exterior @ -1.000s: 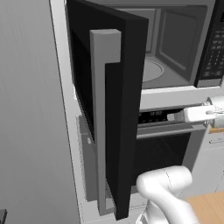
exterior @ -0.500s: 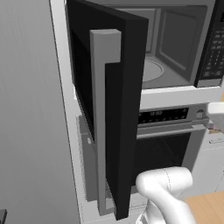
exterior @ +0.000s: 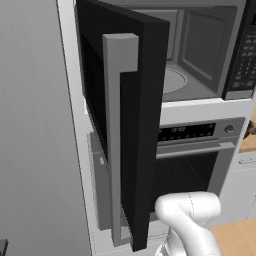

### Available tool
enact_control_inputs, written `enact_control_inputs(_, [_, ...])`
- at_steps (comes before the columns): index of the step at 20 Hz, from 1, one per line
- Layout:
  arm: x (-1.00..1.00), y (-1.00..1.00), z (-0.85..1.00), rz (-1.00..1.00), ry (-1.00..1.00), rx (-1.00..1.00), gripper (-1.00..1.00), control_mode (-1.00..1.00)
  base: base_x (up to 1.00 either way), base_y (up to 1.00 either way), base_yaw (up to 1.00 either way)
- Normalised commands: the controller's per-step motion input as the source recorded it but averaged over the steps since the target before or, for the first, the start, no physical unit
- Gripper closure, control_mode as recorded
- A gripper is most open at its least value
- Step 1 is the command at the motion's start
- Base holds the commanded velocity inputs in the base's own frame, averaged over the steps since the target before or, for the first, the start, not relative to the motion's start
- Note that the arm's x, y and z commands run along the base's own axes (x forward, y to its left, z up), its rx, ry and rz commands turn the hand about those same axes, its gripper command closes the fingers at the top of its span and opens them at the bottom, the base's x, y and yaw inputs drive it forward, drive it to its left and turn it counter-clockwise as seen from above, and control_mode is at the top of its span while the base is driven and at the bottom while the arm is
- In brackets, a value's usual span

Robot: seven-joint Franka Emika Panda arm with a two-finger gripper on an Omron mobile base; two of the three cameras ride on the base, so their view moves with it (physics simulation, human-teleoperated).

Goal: Open the microwave, place the bowl with waffle inside the microwave, then close the microwave door and turn it on.

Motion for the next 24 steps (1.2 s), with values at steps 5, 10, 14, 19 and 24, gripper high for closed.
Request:
enact_control_inputs(5, [0.50, -1.00, -0.47, -0.35, 0.08, 0.00, -1.00, -1.00, 0.00, 0.00, 0.00])
enact_control_inputs(10, [0.48, -1.00, -0.54, -0.30, 0.08, 0.02, -1.00, -1.00, 0.00, 0.00, 0.00])
enact_control_inputs(14, [0.51, -1.00, -0.55, -0.28, 0.09, 0.03, -1.00, -1.00, 0.00, 0.00, 0.00])
enact_control_inputs(19, [0.65, -1.00, -0.42, -0.24, 0.11, 0.01, -1.00, -1.00, 0.00, 0.00, 0.00])
enact_control_inputs(24, [0.44, -1.00, -0.52, -0.05, 0.03, 0.01, -1.00, -1.00, 0.00, 0.00, 0.00])
